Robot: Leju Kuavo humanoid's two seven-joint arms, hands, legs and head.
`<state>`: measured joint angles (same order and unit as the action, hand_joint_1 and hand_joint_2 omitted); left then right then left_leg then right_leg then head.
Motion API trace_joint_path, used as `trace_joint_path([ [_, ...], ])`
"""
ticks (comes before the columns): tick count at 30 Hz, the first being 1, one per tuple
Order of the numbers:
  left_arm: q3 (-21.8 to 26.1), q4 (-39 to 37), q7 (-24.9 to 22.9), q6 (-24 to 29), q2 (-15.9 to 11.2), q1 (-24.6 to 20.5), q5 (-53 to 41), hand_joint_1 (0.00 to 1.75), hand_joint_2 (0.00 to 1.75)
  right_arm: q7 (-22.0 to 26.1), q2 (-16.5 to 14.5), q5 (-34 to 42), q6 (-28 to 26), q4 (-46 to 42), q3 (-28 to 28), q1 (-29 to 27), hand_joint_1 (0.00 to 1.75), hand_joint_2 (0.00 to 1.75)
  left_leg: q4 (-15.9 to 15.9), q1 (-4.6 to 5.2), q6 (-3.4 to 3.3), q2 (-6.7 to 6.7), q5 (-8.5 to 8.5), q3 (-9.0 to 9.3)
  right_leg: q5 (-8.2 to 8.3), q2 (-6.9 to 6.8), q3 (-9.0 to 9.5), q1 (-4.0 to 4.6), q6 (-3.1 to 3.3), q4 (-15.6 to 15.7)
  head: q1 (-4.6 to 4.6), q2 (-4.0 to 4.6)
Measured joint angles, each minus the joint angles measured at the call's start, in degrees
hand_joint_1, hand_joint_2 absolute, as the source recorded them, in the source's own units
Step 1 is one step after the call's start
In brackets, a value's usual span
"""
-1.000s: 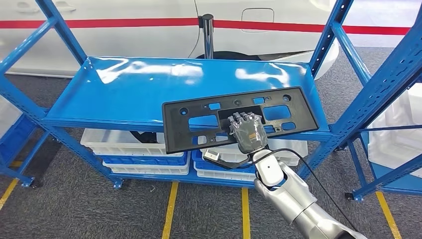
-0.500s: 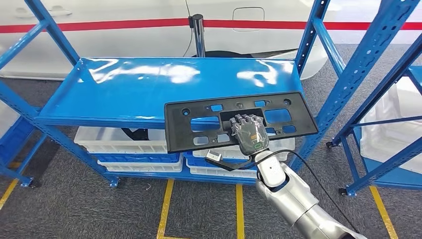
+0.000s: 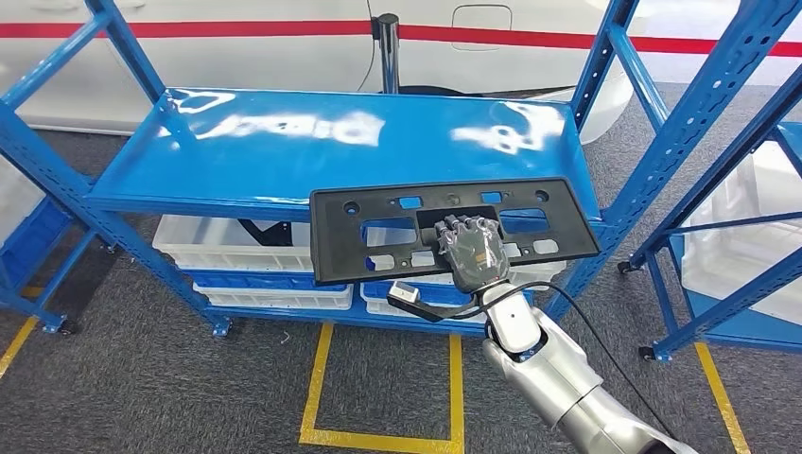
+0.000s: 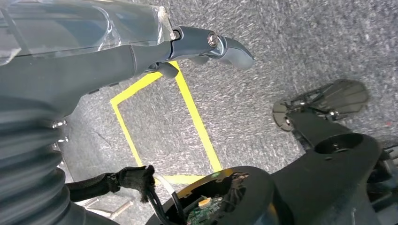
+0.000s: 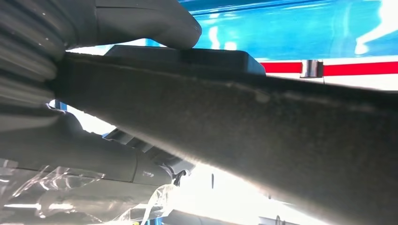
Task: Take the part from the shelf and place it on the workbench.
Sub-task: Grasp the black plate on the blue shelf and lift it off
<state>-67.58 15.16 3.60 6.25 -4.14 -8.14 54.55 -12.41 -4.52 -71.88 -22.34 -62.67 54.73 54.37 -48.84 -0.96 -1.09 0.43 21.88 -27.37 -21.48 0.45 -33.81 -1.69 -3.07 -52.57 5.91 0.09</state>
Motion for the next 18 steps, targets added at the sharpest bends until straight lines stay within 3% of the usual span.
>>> trace_joint_path([
  [1, 0.00, 0.01, -0.10, 0.02, 0.05, -0.01, 0.00, 0.00, 1.75, -0.03, 0.02, 0.14, 0.05, -0.01, 0.00, -0.03, 1.75, 1.75, 0.10, -0.04, -0.56, -0.08, -0.39, -0.36, -2.38, -0.07, -1.26, -0.01, -0.17, -3.11, 0.00, 0.00],
  [3, 0.00, 0.01, -0.25, 0.07, 0.10, -0.02, 0.00, 0.00, 1.75, -0.09, 0.09, 0.50, 0.21, -0.01, 0.00, -0.25, 1.75, 1.75, 0.03, 0.24, -1.31, -0.20, -1.06, -1.23, -7.75, -0.13, -4.42, 0.11, -0.31, -12.21, -0.01, 0.00],
  [4, 0.00, 0.01, -0.27, 0.07, 0.12, 0.02, -0.01, 0.00, 1.75, -0.11, 0.15, 0.72, 0.31, -0.01, 0.00, -0.45, 1.75, 1.75, -0.01, 0.39, -1.50, -0.23, -1.38, -1.64, -9.30, -0.13, -5.47, 0.18, -0.28, -15.84, -0.01, 0.00],
  [5, 0.00, 0.01, -0.28, 0.07, 0.15, 0.06, -0.01, 0.00, 1.75, -0.12, 0.21, 0.85, 0.41, -0.01, 0.00, -0.65, 1.75, 1.75, -0.05, 0.52, -1.59, -0.24, -1.69, -2.03, -9.70, -0.12, -5.55, 0.24, -0.17, -17.46, -0.01, 0.00],
  [6, 0.00, 0.01, -0.29, 0.07, 0.17, 0.10, -0.03, 0.00, 1.75, -0.12, 0.25, 0.96, 0.54, -0.01, 0.00, -0.81, 1.75, 1.75, -0.07, 0.64, -1.59, -0.23, -1.99, -2.36, -8.99, -0.12, -4.42, 0.32, 0.06, -16.56, -0.01, 0.00],
  [7, 0.00, 0.01, -0.30, 0.07, 0.20, 0.12, -0.05, 0.00, 1.75, -0.16, 0.26, 1.04, 0.63, -0.07, 0.00, -0.89, 1.75, 1.75, -0.07, 0.73, -1.55, -0.22, -2.27, -2.62, -7.54, -0.12, -2.22, 0.45, 0.41, -13.44, -0.01, 0.00],
  [9, 0.00, 0.03, -0.30, 0.05, 0.30, 0.09, -0.09, 0.00, 1.75, -0.37, 0.25, 1.10, 0.71, -0.40, -0.01, -0.80, 1.75, 1.75, -0.11, 0.90, -1.26, -0.20, -2.76, -3.00, -4.60, -0.11, 3.66, 0.99, 1.36, -4.38, -0.01, 0.00],
  [11, 0.00, 0.05, -0.30, 0.07, 0.42, 0.04, -0.11, 0.00, 1.75, -0.64, 0.25, 1.14, 0.67, -0.81, -0.03, -0.62, 1.75, 1.75, -0.14, 1.03, -0.69, -0.20, -3.43, -3.40, -3.24, -0.12, 6.97, 1.49, 2.03, 1.24, -0.01, 0.00],
  [14, 0.00, 0.04, -0.30, 0.08, 0.44, 0.02, -0.16, 0.00, 1.75, -0.88, 0.29, 1.20, 0.41, -0.97, -0.05, -0.56, 1.75, 1.75, -0.16, 1.10, 0.07, -0.18, -4.24, -4.03, -2.64, -0.22, 6.87, 1.48, 2.47, 2.30, -0.01, 0.00],
  [15, 0.00, 0.04, -0.33, 0.08, 0.40, 0.01, -0.21, 0.00, 1.75, -0.87, 0.32, 1.22, 0.19, -0.97, -0.06, -0.56, 1.75, 1.75, -0.58, 1.13, 0.31, -0.17, -3.72, -4.45, -2.30, -0.30, 6.61, 1.27, 2.69, 2.54, 0.01, 0.00],
  [16, 0.00, 0.03, -0.37, 0.07, 0.38, 0.01, -0.31, 0.00, 1.75, -0.80, 0.34, 1.28, -0.11, -0.97, -0.07, -0.57, 1.75, 1.75, -2.12, 1.08, 0.60, -0.16, -2.18, -5.24, -1.84, -0.40, 6.17, 1.06, 3.05, 2.73, 0.02, 0.00],
  [18, 0.00, 0.03, -0.44, 0.06, 0.34, -0.10, -0.56, 0.00, 1.75, -0.63, 0.37, 1.43, -0.75, -0.97, -0.09, -0.65, 1.75, 1.75, -9.15, 0.83, 1.28, -0.16, 3.29, -7.91, -0.77, -0.51, 4.92, 0.91, 3.55, 2.83, 0.03, 0.00],
])
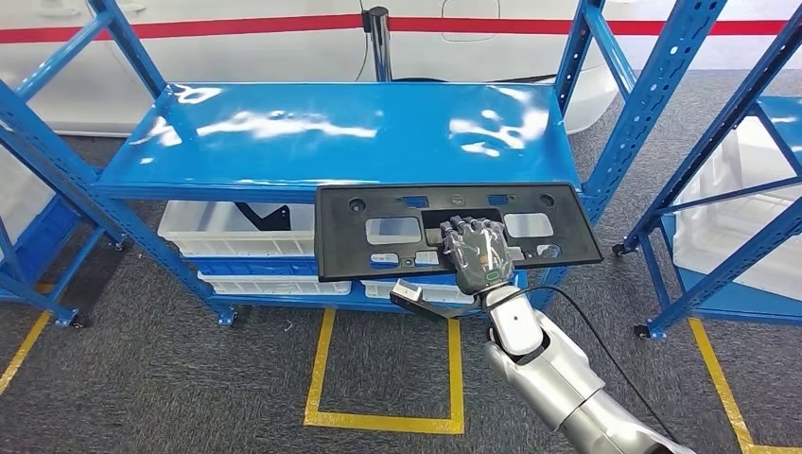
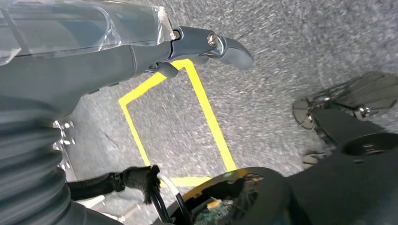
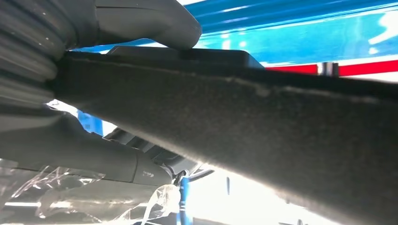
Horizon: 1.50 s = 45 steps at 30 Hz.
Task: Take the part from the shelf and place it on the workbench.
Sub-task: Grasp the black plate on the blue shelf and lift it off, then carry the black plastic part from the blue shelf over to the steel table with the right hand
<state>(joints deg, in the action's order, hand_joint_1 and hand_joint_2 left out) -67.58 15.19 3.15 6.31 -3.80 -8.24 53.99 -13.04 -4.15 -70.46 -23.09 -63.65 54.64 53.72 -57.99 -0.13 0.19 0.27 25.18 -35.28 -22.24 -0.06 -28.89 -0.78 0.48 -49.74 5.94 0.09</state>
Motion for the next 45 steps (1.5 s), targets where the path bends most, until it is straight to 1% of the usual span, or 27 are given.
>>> trace_joint_path([
  [2, 0.00, 0.00, -0.01, -0.01, -0.01, -0.18, -0.20, 0.00, 1.75, 0.10, 0.06, 0.08, -0.33, 0.00, -0.01, -0.20, 1.75, 1.75, -8.61, -0.19, 0.50, 0.00, 4.45, -2.44, 0.95, -0.02, -1.28, 0.09, 0.06, -0.09, -0.01, 0.00],
  [4, -0.01, 0.00, -0.03, -0.01, -0.01, -0.35, -0.35, 0.00, 1.75, 0.16, 0.12, 0.27, -0.42, 0.00, -0.01, -0.45, 1.75, 1.75, -10.66, -0.21, 0.66, 0.00, 3.97, -1.61, 1.96, 0.00, -2.52, 0.13, -0.06, -0.14, -0.01, 0.00],
  [5, -0.01, 0.00, -0.06, -0.02, -0.01, -0.42, -0.42, 0.00, 1.75, 0.18, 0.13, 0.48, -0.45, 0.00, -0.03, -0.54, 1.75, 1.75, -8.16, -0.22, 0.61, 0.00, 2.33, 0.48, 2.48, 0.05, -3.10, 0.13, -0.19, -0.15, -0.02, 0.00],
  [7, -0.02, 0.00, -0.08, -0.08, -0.05, -0.63, -0.51, 0.00, 1.75, 0.20, 0.13, 1.04, -0.56, 0.00, -0.16, -0.60, 1.75, 1.75, 0.99, -0.12, 0.29, 0.03, -0.36, 6.63, 3.41, 0.16, -4.03, 0.19, -0.60, -0.19, -0.02, 0.00],
  [9, -0.02, 0.00, -0.07, -0.15, -0.10, -0.96, -0.51, 0.00, 1.75, 0.22, 0.14, 1.36, -0.76, 0.00, -0.40, -0.58, 1.75, 1.75, 8.07, 0.16, -0.35, 0.11, -0.73, 10.73, 4.44, 0.16, -4.70, 0.30, -1.12, -0.17, -0.02, 0.00],
  [12, -0.03, 0.02, -0.14, -0.27, -0.09, -1.21, -0.63, 0.00, 1.75, 0.25, 0.28, 1.36, -1.12, 0.00, -0.58, -0.73, 1.75, 1.75, 9.45, 0.25, -1.67, 0.06, -1.40, 10.29, 5.20, 0.24, -5.75, 0.40, -1.92, -0.43, -0.01, 0.00],
  [14, -0.04, 0.02, -0.30, -0.37, -0.05, -1.26, -0.77, 0.00, 1.75, 0.21, 0.56, 1.36, -1.06, 0.00, -0.63, -1.00, 1.75, 1.75, 9.37, 0.02, -2.72, -0.10, -2.49, 9.11, 1.30, 0.34, -7.43, 0.42, -2.52, -4.26, -0.02, 0.00],
  [16, -0.04, 0.02, -0.52, -0.41, -0.08, -1.31, -0.95, 0.00, 1.75, 0.21, 0.83, 1.63, -0.43, 0.00, -0.68, -1.20, 1.75, 1.75, 9.18, 0.12, -3.29, -0.18, -3.54, 7.76, -4.92, 0.31, -9.92, 0.33, -2.82, -12.49, -0.03, 0.00],
  [17, -0.04, 0.02, -0.64, -0.43, -0.13, -1.32, -1.07, 0.00, 1.75, 0.27, 0.96, 1.86, 0.03, 0.00, -0.69, -1.30, 1.75, 1.75, 9.07, 0.21, -3.38, -0.18, -4.10, 6.99, -6.86, 0.30, -10.84, 0.32, -2.84, -16.71, -0.04, 0.00],
  [18, -0.04, 0.02, -0.77, -0.45, -0.18, -1.32, -1.25, 0.00, 1.75, 0.34, 1.10, 2.01, 0.40, 0.00, -0.69, -1.40, 1.75, 1.75, 8.95, 0.29, -3.43, -0.19, -4.67, 6.19, -7.37, 0.30, -11.02, 0.32, -2.76, -19.47, -0.04, 0.00],
  [20, -0.06, 0.02, -1.04, -0.42, -0.25, -1.30, -1.63, 0.00, 1.75, 0.43, 1.32, 1.79, 0.70, -0.03, -0.69, -1.51, 1.75, 1.75, 8.74, 0.43, -3.35, -0.18, -5.80, 4.65, -5.05, 0.31, -8.47, 0.38, -2.33, -18.92, -0.04, 0.00],
  [22, -0.08, 0.02, -1.16, -0.37, -0.24, -1.29, -1.86, 0.00, 1.75, 0.42, 1.43, 1.46, 1.26, -0.45, -0.69, -1.43, 1.75, 1.75, 8.68, 0.53, -3.05, -0.16, -6.82, 3.63, -2.86, 0.36, -2.18, 0.69, -1.58, -10.87, -0.05, 0.00],
  [24, -0.09, 0.02, -0.87, -0.36, -0.23, -1.30, -1.94, 0.00, 1.75, 0.37, 1.49, 1.75, 2.33, -1.34, -0.69, -1.26, 1.75, 1.75, 8.77, 0.55, -2.53, -0.20, -7.91, 3.03, -3.34, 0.40, 3.24, 1.10, -1.00, -2.69, -0.04, 0.00],
  [25, -0.09, 0.02, -0.70, -0.36, -0.24, -1.31, -2.01, 0.00, 1.75, 0.33, 1.53, 1.95, 2.71, -1.79, -0.69, -1.21, 1.75, 1.75, 8.88, 0.53, -2.21, -0.22, -8.48, 2.78, -3.67, 0.40, 4.31, 1.27, -0.83, -0.65, -0.03, 0.00],
  [27, -0.09, 0.02, -0.55, -0.36, -0.35, -1.21, -2.21, 0.00, 1.75, 0.24, 1.70, 2.17, 2.87, -2.41, -0.69, -1.25, 1.75, 1.75, 8.91, 0.49, -1.54, -0.16, -9.05, 2.16, -2.99, 0.27, 3.81, 1.14, -0.47, 0.22, -0.02, 0.01],
  [29, -0.10, 0.02, -0.56, -0.36, -0.53, -0.92, -2.41, 0.00, 1.75, 0.16, 1.90, 2.23, 2.83, -2.89, -0.69, -1.41, 1.75, 1.75, 5.71, 0.38, -0.91, -0.08, -5.50, 0.58, -1.65, 0.06, 2.55, 0.81, 0.12, 0.41, -0.01, 0.02],
  [31, -0.11, 0.02, -0.63, -0.36, -0.64, -0.70, -2.54, 0.00, 1.75, 0.14, 2.07, 2.33, 2.82, -3.25, -0.69, -1.57, 1.75, 1.75, -2.51, 0.04, -0.36, -0.08, 0.97, -2.01, -0.26, -0.01, 0.90, 0.74, 0.52, 0.37, 0.00, 0.02],
  [32, -0.11, 0.02, -0.69, -0.36, -0.66, -0.66, -2.57, 0.00, 1.75, 0.13, 2.19, 2.39, 2.82, -3.38, -0.69, -1.68, 1.75, 1.75, -6.98, -0.09, -0.11, -0.08, 3.11, -3.05, 0.44, -0.02, 0.02, 0.78, 0.56, 0.31, 0.00, 0.02],
  [33, -0.11, 0.02, -0.75, -0.34, -0.68, -0.65, -2.57, 0.00, 1.75, 0.12, 2.33, 2.45, 2.83, -3.49, -0.69, -1.82, 1.75, 1.75, -10.21, -0.17, 0.09, -0.08, 3.75, -3.41, 1.12, -0.03, -0.86, 0.79, 0.53, 0.27, 0.00, 0.02],
  [34, -0.11, 0.02, -0.79, -0.32, -0.68, -0.66, -2.58, 0.00, 1.75, 0.10, 2.47, 2.51, 2.85, -3.61, -0.69, -1.97, 1.75, 1.75, -11.56, -0.21, 0.20, -0.09, 2.96, -2.88, 1.82, -0.04, -1.76, 0.79, 0.46, 0.22, 0.00, 0.02],
  [35, -0.11, 0.02, -0.79, -0.30, -0.68, -0.68, -2.59, 0.00, 1.75, 0.08, 2.60, 2.55, 2.92, -3.75, -0.70, -2.10, 1.75, 1.75, -10.68, -0.24, 0.21, -0.09, 1.27, -1.34, 2.51, -0.02, -2.61, 0.78, 0.34, 0.19, -0.01, 0.02],
  [37, -0.11, 0.02, -0.77, -0.26, -0.68, -0.84, -2.66, 0.00, 1.75, -0.02, 2.80, 3.01, 3.42, -4.17, -0.80, -2.13, 1.75, 1.75, -3.08, -0.20, -0.05, -0.08, -1.24, 4.84, 3.85, 0.06, -4.08, 0.81, -0.01, 0.14, -0.01, 0.01],
  [39, -0.11, 0.02, -0.83, -0.25, -0.71, -1.29, -2.79, 0.00, 1.75, -0.08, 2.93, 3.81, 4.27, -4.57, -1.11, -1.83, 1.75, 1.75, 6.48, 0.04, -0.63, -0.02, -0.63, 11.15, 5.13, 0.07, -5.05, 0.95, -0.47, 0.07, -0.02, 0.00],
  [40, -0.10, 0.02, -0.89, -0.25, -0.72, -1.51, -2.89, 0.00, 1.75, -0.09, 2.96, 4.14, 4.70, -4.68, -1.27, -1.63, 1.75, 1.75, 9.06, 0.19, -0.91, 0.01, -0.10, 12.60, 5.75, 0.04, -5.42, 0.98, -0.70, 0.07, -0.02, 0.00],
  [42, -0.10, 0.02, -0.92, -0.26, -0.71, -1.71, -3.09, 0.00, 1.75, -0.26, 3.04, 4.53, 5.49, -4.74, -1.42, -1.40, 1.75, 1.75, 9.96, 0.19, -1.60, -0.04, -0.42, 11.97, 6.45, 0.05, -6.21, 0.96, -1.28, -0.08, -0.02, 0.01],
  [43, -0.10, 0.02, -0.84, -0.27, -0.70, -1.74, -3.14, 0.00, 1.75, -0.39, 3.11, 4.63, 5.80, -4.74, -1.43, -1.42, 1.75, 1.75, 9.79, 0.12, -2.04, -0.11, -0.99, 11.27, 5.31, 0.07, -6.82, 0.89, -1.67, -0.95, -0.02, 0.01],
  [45, -0.10, 0.02, -0.71, -0.28, -0.69, -1.87, -3.21, 0.00, 1.75, -0.61, 3.35, 4.85, 6.06, -4.74, -1.45, -1.56, 1.75, 1.75, 9.71, 0.02, -2.92, -0.26, -2.39, 9.86, -0.42, 0.09, -8.78, 0.67, -2.47, -6.37, -0.02, 0.02],
])
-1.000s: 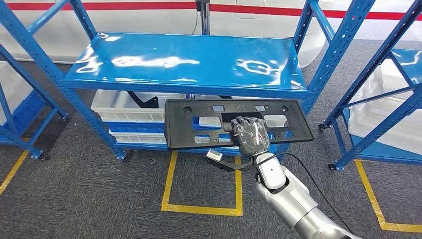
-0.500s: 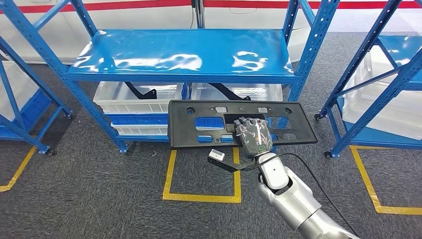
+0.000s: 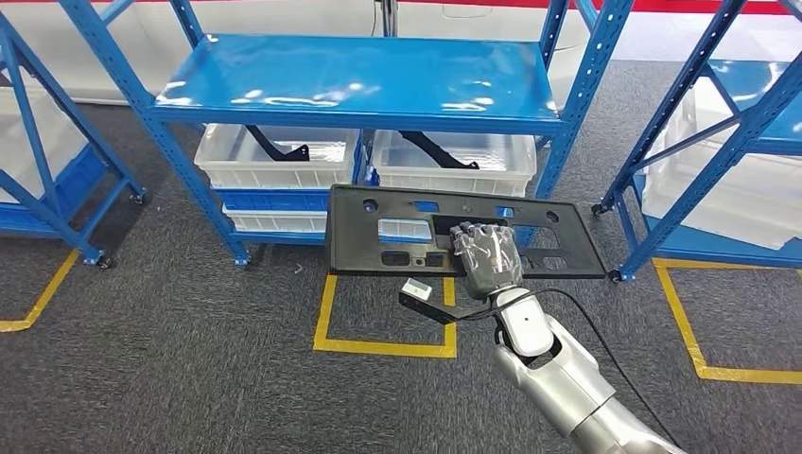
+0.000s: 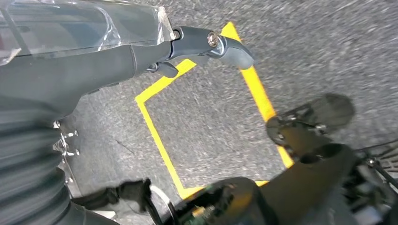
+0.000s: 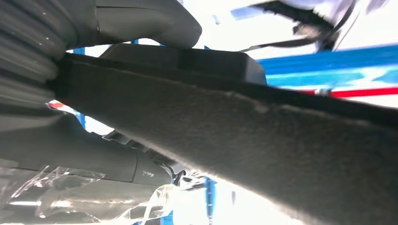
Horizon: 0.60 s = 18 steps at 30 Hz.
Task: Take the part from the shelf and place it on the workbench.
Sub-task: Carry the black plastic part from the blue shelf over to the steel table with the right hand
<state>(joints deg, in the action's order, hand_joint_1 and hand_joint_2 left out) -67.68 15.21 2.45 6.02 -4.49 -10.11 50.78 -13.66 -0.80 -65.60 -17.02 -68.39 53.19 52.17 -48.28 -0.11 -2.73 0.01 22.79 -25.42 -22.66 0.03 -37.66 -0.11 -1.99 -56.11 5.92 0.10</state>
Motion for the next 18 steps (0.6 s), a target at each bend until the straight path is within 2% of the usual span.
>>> trace_joint_path([
  [1, 0.01, 0.00, 0.01, 0.01, -0.02, -0.09, -0.05, 0.00, 1.75, -0.04, 0.11, 0.09, 0.03, 0.00, -0.01, -0.04, 1.75, 1.75, -0.06, 0.05, -0.25, -0.01, -0.68, -0.84, -3.43, -0.01, -1.16, -0.09, -0.32, -4.36, -0.01, 0.00],
  [2, 0.01, 0.00, -0.04, 0.01, -0.03, -0.17, -0.14, 0.00, 1.75, -0.05, 0.21, 0.16, 0.01, 0.00, -0.01, -0.10, 1.75, 1.75, -0.17, 0.08, -0.35, -0.02, -1.38, -1.71, -5.88, -0.01, -2.15, -0.18, -0.57, -8.96, -0.01, 0.00],
  [3, 0.01, 0.00, -0.14, 0.00, -0.04, -0.23, -0.27, 0.00, 1.75, -0.05, 0.30, 0.24, -0.03, 0.00, -0.01, -0.18, 1.75, 1.75, -0.30, 0.09, -0.34, -0.03, -2.04, -2.62, -6.72, -0.01, -2.59, -0.28, -0.76, -12.57, -0.01, 0.00],
  [4, 0.01, 0.00, -0.22, -0.01, -0.04, -0.25, -0.38, 0.00, 1.75, -0.03, 0.38, 0.32, -0.08, 0.00, -0.01, -0.28, 1.75, 1.75, -0.44, 0.07, -0.25, -0.04, -2.68, -3.53, -6.09, -0.02, -2.25, -0.38, -0.87, -14.47, -0.02, -0.01],
  [5, 0.01, 0.00, -0.26, -0.04, -0.04, -0.26, -0.46, 0.00, 1.75, -0.01, 0.47, 0.40, -0.13, 0.00, -0.01, -0.38, 1.75, 1.75, -0.56, 0.01, -0.11, -0.04, -3.31, -4.40, -4.49, -0.02, -0.95, -0.48, -0.91, -14.29, -0.02, -0.01],
  [6, 0.01, 0.00, -0.22, -0.05, -0.03, -0.27, -0.47, 0.00, 1.75, 0.00, 0.54, 0.45, -0.19, 0.00, -0.01, -0.44, 1.75, 1.75, -0.66, -0.05, 0.10, -0.04, -3.92, -5.15, -2.82, 0.00, 1.52, -0.55, -0.86, -11.70, -0.02, -0.01],
  [7, 0.02, 0.00, -0.13, -0.07, -0.02, -0.27, -0.44, 0.00, 1.75, 0.01, 0.58, 0.48, -0.27, 0.00, -0.03, -0.43, 1.75, 1.75, -0.70, -0.10, 0.35, -0.04, -4.48, -5.72, -2.01, 0.04, 4.99, -0.54, -0.68, -7.43, -0.03, -0.01],
  [8, 0.02, 0.00, -0.07, -0.07, 0.02, -0.27, -0.40, 0.00, 1.75, 0.01, 0.58, 0.51, -0.37, -0.01, -0.06, -0.36, 1.75, 1.75, -0.71, -0.12, 0.64, -0.05, -4.99, -6.13, -2.06, 0.09, 8.70, -0.44, -0.39, -2.27, -0.03, -0.01],
  [9, 0.03, 0.00, -0.04, -0.08, 0.05, -0.31, -0.38, 0.00, 1.75, 0.02, 0.57, 0.55, -0.49, -0.01, -0.10, -0.24, 1.75, 1.75, -0.65, -0.13, 0.97, -0.07, -5.60, -6.44, -2.62, 0.13, 11.65, -0.30, -0.07, 2.12, -0.03, -0.01],
  [10, 0.03, 0.00, -0.04, -0.08, 0.09, -0.35, -0.38, 0.00, 1.75, 0.03, 0.55, 0.58, -0.58, -0.02, -0.14, -0.12, 1.75, 1.75, -0.53, -0.15, 1.31, -0.11, -6.22, -6.72, -3.22, 0.18, 13.34, -0.10, 0.27, 4.97, -0.03, -0.01],
  [11, 0.03, 0.00, -0.04, -0.08, 0.12, -0.38, -0.38, 0.00, 1.75, 0.04, 0.55, 0.61, -0.65, -0.02, -0.16, -0.06, 1.75, 1.75, -0.39, -0.14, 1.68, -0.13, -6.87, -7.01, -3.38, 0.17, 13.74, 0.03, 0.59, 6.43, -0.02, -0.01],
  [12, 0.03, 0.00, -0.04, -0.08, 0.11, -0.37, -0.38, 0.00, 1.75, 0.04, 0.57, 0.63, -0.69, -0.01, -0.16, -0.06, 1.75, 1.75, -0.36, -0.22, 2.02, -0.12, -7.25, -7.40, -3.05, 0.04, 13.33, -0.10, 0.98, 6.70, -0.02, 0.00],
  [13, 0.03, 0.00, -0.05, -0.08, 0.10, -0.31, -0.39, 0.00, 1.75, 0.05, 0.59, 0.64, -0.72, -0.01, -0.16, -0.12, 1.75, 1.75, -0.94, -0.24, 2.30, -0.08, -6.53, -7.98, -2.52, -0.07, 12.73, -0.25, 1.45, 6.82, -0.01, 0.00],
  [14, 0.03, 0.00, -0.08, -0.08, 0.10, -0.20, -0.44, 0.00, 1.75, 0.08, 0.61, 0.66, -0.72, 0.00, -0.16, -0.19, 1.75, 1.75, -2.71, -0.28, 2.57, -0.04, -4.57, -8.88, -1.85, -0.20, 12.07, -0.45, 1.96, 6.99, 0.00, 0.00],
  [15, 0.03, 0.00, -0.15, -0.07, 0.09, -0.10, -0.60, 0.00, 1.75, 0.13, 0.61, 0.67, -0.71, 0.00, -0.16, -0.24, 1.75, 1.75, -5.91, -0.38, 2.78, -0.02, -1.60, -10.13, -1.15, -0.29, 11.28, -0.62, 2.37, 7.06, 0.01, 0.00],
  [16, 0.03, 0.00, -0.25, -0.05, 0.09, -0.03, -0.84, 0.00, 1.75, 0.19, 0.60, 0.67, -0.68, 0.00, -0.16, -0.26, 1.75, 1.75, -10.25, -0.43, 3.01, -0.02, 1.67, -11.55, -0.53, -0.27, 10.42, -0.58, 2.60, 7.03, 0.02, 0.00],
  [17, 0.02, 0.00, -0.38, -0.03, 0.09, 0.01, -1.12, 0.00, 1.75, 0.25, 0.60, 0.58, -0.63, 0.00, -0.16, -0.28, 1.75, 1.75, -14.99, -0.53, 3.23, -0.03, 4.10, -12.90, 0.07, -0.27, 9.58, -0.55, 2.68, 7.00, 0.02, 0.00],
  [18, 0.02, 0.00, -0.52, -0.02, 0.08, 0.03, -1.34, 0.00, 1.75, 0.28, 0.59, 0.44, -0.56, 0.01, -0.15, -0.31, 1.75, 1.75, -19.04, -0.59, 3.44, -0.03, 4.89, -13.82, 0.65, -0.28, 8.76, -0.53, 2.61, 7.00, 0.02, 0.01],
])
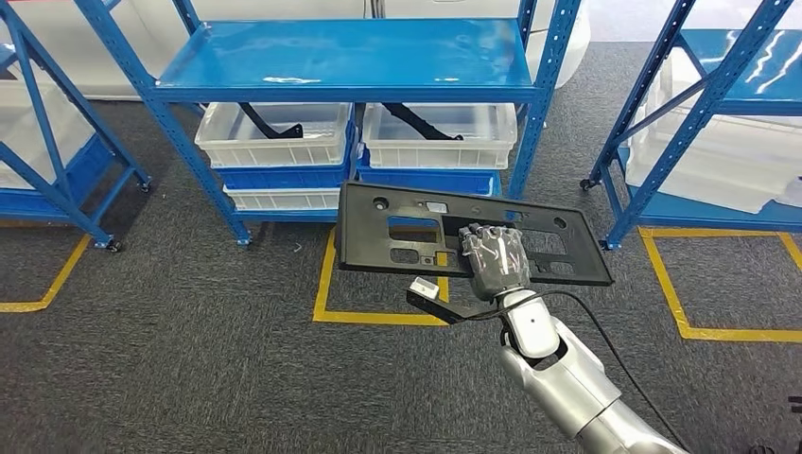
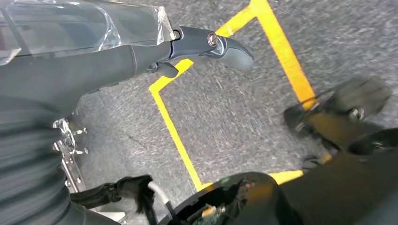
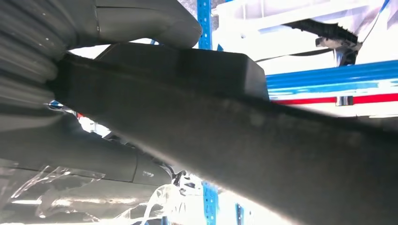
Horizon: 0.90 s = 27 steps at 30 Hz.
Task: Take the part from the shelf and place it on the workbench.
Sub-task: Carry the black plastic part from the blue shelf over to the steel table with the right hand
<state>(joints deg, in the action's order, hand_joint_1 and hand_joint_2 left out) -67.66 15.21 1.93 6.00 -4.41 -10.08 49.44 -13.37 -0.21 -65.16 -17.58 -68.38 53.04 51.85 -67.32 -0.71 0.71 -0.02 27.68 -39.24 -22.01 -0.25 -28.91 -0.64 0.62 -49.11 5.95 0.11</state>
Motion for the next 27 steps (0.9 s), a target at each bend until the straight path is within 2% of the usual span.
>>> trace_joint_path([
  [1, 0.00, 0.00, -0.11, -0.01, 0.00, 0.03, -0.13, 0.00, 1.75, 0.02, -0.01, -0.15, 0.07, 0.01, 0.01, -0.04, 1.75, 1.75, -2.46, -0.05, 0.17, 0.00, -0.80, -0.20, 0.64, -0.03, -0.80, 0.01, -0.10, -0.02, -0.01, 0.00],
  [2, 0.01, 0.00, -0.21, -0.04, -0.01, 0.05, -0.16, 0.00, 1.75, 0.03, -0.01, -0.25, 0.11, 0.01, 0.02, -0.06, 1.75, 1.75, -2.97, -0.10, 0.25, -0.01, -2.63, 0.49, 1.27, -0.05, -1.59, 0.00, -0.25, -0.04, -0.01, 0.00],
  [3, 0.02, 0.00, -0.30, -0.08, -0.01, 0.06, -0.17, 0.00, 1.75, 0.09, -0.01, -0.13, 0.12, 0.02, 0.03, -0.06, 1.75, 1.75, -1.23, -0.13, 0.25, -0.01, -4.62, 2.27, 1.88, -0.06, -2.31, -0.01, -0.43, -0.06, -0.02, 0.00],
  [4, 0.03, 0.00, -0.35, -0.12, 0.00, 0.04, -0.20, 0.00, 1.75, 0.22, -0.03, 0.25, 0.11, 0.02, 0.03, -0.03, 1.75, 1.75, 2.54, -0.15, 0.14, -0.01, -5.66, 5.17, 2.44, -0.05, -2.89, 0.00, -0.68, -0.09, -0.02, 0.00],
  [5, 0.04, 0.00, -0.39, -0.15, 0.00, -0.01, -0.26, 0.00, 1.75, 0.43, -0.04, 0.77, 0.11, 0.02, 0.02, 0.05, 1.75, 1.75, 7.81, -0.08, -0.07, 0.01, -5.63, 8.87, 2.89, -0.05, -3.32, 0.09, -0.95, -0.17, -0.02, -0.01],
  [6, 0.06, 0.00, -0.41, -0.19, 0.00, -0.13, -0.34, 0.00, 1.75, 0.64, -0.05, 1.36, 0.12, 0.01, 0.00, 0.16, 1.75, 1.75, 12.86, 0.00, -0.37, 0.03, -4.73, 12.16, 3.35, -0.05, -3.67, 0.22, -1.25, -0.28, -0.02, -0.01],
  [7, 0.07, 0.00, -0.40, -0.22, 0.00, -0.26, -0.44, 0.00, 1.75, 0.81, -0.07, 1.79, 0.16, 0.01, -0.02, 0.35, 1.75, 1.75, 16.64, 0.07, -0.66, 0.06, -3.62, 14.49, 3.79, -0.05, -4.03, 0.35, -1.53, -0.46, -0.03, -0.01],
  [8, 0.08, 0.00, -0.40, -0.23, 0.01, -0.37, -0.57, 0.00, 1.75, 0.91, -0.06, 1.98, 0.24, 0.00, -0.03, 0.49, 1.75, 1.75, 18.74, 0.14, -0.95, 0.10, -2.96, 15.52, 4.19, -0.07, -4.39, 0.46, -1.79, -0.62, -0.03, -0.01],
  [9, 0.08, 0.00, -0.40, -0.23, 0.03, -0.40, -0.67, 0.00, 1.75, 0.87, -0.03, 1.91, 0.36, -0.01, -0.04, 0.56, 1.75, 1.75, 19.18, 0.09, -1.31, 0.10, -2.75, 15.40, 4.44, -0.07, -4.84, 0.42, -2.03, -0.87, -0.04, -0.01],
  [10, 0.08, 0.00, -0.42, -0.23, 0.07, -0.33, -0.76, 0.00, 1.75, 0.79, -0.02, 1.71, 0.50, -0.01, -0.04, 0.57, 1.75, 1.75, 19.10, 0.09, -1.70, 0.10, -2.93, 15.04, 4.02, -0.07, -5.44, 0.32, -2.27, -1.63, -0.04, -0.01],
  [11, 0.08, 0.00, -0.43, -0.23, 0.10, -0.21, -0.83, 0.00, 1.75, 0.69, 0.01, 1.40, 0.63, -0.01, -0.04, 0.48, 1.75, 1.75, 19.00, 0.10, -2.19, 0.06, -3.26, 14.67, 2.74, -0.06, -6.31, 0.19, -2.53, -3.40, -0.04, 0.00],
  [12, 0.08, 0.00, -0.43, -0.22, 0.13, -0.08, -0.87, 0.00, 1.75, 0.58, 0.04, 1.12, 0.72, -0.01, -0.04, 0.39, 1.75, 1.75, 18.99, 0.14, -2.69, 0.02, -3.64, 14.32, 0.55, -0.05, -7.74, 0.08, -2.80, -6.80, -0.03, 0.00],
  [14, 0.10, 0.00, -0.42, -0.11, 0.13, 0.11, -0.85, 0.00, 1.75, 0.38, 0.12, 0.65, 0.79, -0.01, -0.03, 0.16, 1.75, 1.75, 18.95, 0.40, -3.33, 0.04, -4.32, 13.56, -4.42, -0.05, -11.27, 0.01, -3.17, -16.05, -0.03, 0.00],
  [15, 0.11, 0.00, -0.40, -0.07, 0.13, 0.21, -0.81, 0.00, 1.75, 0.27, 0.16, 0.52, 0.80, -0.01, -0.02, 0.01, 1.75, 1.75, 18.92, 0.55, -3.46, 0.17, -4.60, 13.25, -5.98, -0.04, -12.51, 0.02, -3.21, -19.75, -0.03, 0.00],
  [16, 0.12, 0.00, -0.40, -0.03, 0.14, 0.29, -0.79, 0.00, 1.75, 0.19, 0.19, 0.38, 0.80, -0.01, -0.01, -0.15, 1.75, 1.75, 18.89, 0.70, -3.48, 0.37, -4.83, 13.00, -6.33, -0.02, -12.61, 0.02, -3.11, -21.10, -0.04, -0.01],
  [17, 0.13, 0.00, -0.40, -0.03, 0.14, 0.36, -0.79, 0.00, 1.75, 0.13, 0.20, 0.27, 0.80, -0.01, 0.00, -0.27, 1.75, 1.75, 18.87, 0.84, -3.47, 0.63, -5.02, 12.82, -5.74, 0.07, -11.61, 0.05, -2.88, -20.19, -0.04, -0.01],
  [18, 0.13, 0.00, -0.42, -0.03, 0.16, 0.38, -0.81, 0.00, 1.75, 0.10, 0.20, 0.18, 0.79, -0.01, 0.01, -0.31, 1.75, 1.75, 18.85, 0.95, -3.40, 0.93, -5.19, 12.71, -4.24, 0.42, -9.29, 0.14, -2.48, -16.69, -0.04, -0.01],
  [19, 0.13, 0.00, -0.46, -0.03, 0.25, 0.36, -0.85, 0.00, 1.75, 0.05, 0.20, 0.07, 0.78, -0.01, 0.01, -0.27, 1.75, 1.75, 18.84, 0.96, -3.30, 1.20, -5.34, 12.63, -2.51, 1.39, -6.36, 0.26, -1.93, -12.07, -0.04, -0.01],
  [21, 0.13, 0.01, -0.58, 0.02, 0.42, 0.18, -0.96, 0.00, 1.75, -0.03, 0.15, -0.11, 0.78, -0.01, 0.01, -0.08, 1.75, 1.75, 18.78, 1.07, -2.95, 1.70, -5.60, 12.34, -0.41, 3.16, -1.59, 0.58, -0.90, -4.06, -0.05, -0.01],
  [22, 0.13, 0.01, -0.63, 0.05, 0.50, 0.08, -1.02, 0.00, 1.75, -0.08, 0.14, -0.17, 0.78, -0.01, 0.01, 0.00, 1.75, 1.75, 18.79, 1.05, -2.67, 1.98, -5.77, 12.10, -0.25, 3.55, -0.58, 0.72, -0.56, -2.22, -0.05, -0.01],
  [23, 0.13, 0.02, -0.68, 0.09, 0.50, 0.04, -1.07, 0.00, 1.75, -0.13, 0.11, -0.21, 0.77, -0.01, 0.01, 0.05, 1.75, 1.75, 18.83, 1.09, -2.34, 2.30, -5.97, 11.86, -0.35, 3.24, -0.29, 0.84, -0.37, -1.46, -0.05, -0.01],
  [25, 0.13, 0.02, -0.75, 0.13, 0.50, 0.10, -1.15, 0.00, 1.75, -0.20, 0.04, -0.27, 0.75, -0.01, 0.00, 0.09, 1.75, 1.75, 18.51, 1.08, -1.72, 2.63, -5.87, 11.31, -0.07, 2.23, -0.16, 0.54, -0.05, -0.74, -0.04, 0.00],
  [26, 0.13, 0.02, -0.78, 0.14, 0.49, 0.12, -1.17, 0.00, 1.75, -0.24, -0.01, -0.28, 0.74, -0.01, -0.01, 0.14, 1.75, 1.75, 17.07, 1.01, -1.42, 2.43, -4.91, 10.54, 0.16, 1.74, -0.15, 0.33, 0.11, -0.44, -0.03, 0.00],
  [27, 0.14, 0.02, -0.80, 0.15, 0.47, 0.11, -1.17, 0.00, 1.75, -0.28, -0.05, -0.30, 0.74, -0.01, -0.02, 0.16, 1.75, 1.75, 14.15, 0.90, -1.10, 2.08, -3.21, 9.10, 0.38, 1.20, -0.17, 0.13, 0.24, -0.19, -0.02, 0.00],
])
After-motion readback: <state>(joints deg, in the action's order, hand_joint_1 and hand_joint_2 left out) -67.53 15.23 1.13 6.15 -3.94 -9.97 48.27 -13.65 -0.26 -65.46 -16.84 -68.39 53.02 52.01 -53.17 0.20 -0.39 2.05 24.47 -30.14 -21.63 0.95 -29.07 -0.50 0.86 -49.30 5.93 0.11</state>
